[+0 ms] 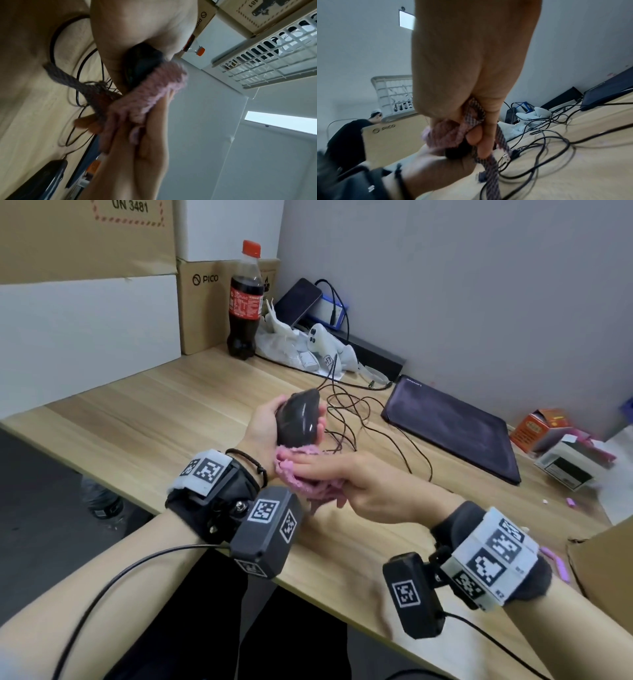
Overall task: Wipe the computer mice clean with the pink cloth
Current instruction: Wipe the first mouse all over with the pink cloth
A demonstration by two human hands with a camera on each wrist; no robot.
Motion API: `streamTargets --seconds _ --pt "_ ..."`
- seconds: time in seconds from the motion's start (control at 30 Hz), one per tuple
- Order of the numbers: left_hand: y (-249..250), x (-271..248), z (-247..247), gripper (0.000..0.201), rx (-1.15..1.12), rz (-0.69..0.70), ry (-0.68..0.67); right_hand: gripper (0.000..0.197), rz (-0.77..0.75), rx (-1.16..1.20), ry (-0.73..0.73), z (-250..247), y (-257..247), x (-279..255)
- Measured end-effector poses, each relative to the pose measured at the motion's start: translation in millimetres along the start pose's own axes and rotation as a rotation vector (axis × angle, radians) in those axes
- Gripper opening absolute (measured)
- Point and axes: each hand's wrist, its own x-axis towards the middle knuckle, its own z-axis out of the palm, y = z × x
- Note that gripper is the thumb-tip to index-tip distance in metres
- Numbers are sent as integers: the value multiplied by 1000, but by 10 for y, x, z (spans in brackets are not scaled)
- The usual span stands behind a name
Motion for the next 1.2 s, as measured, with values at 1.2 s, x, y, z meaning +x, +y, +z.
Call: streamTargets --seconds 1.2 --pt "28 67 -126 49 -183 69 -51 61 197 449 243 -146 118 -127"
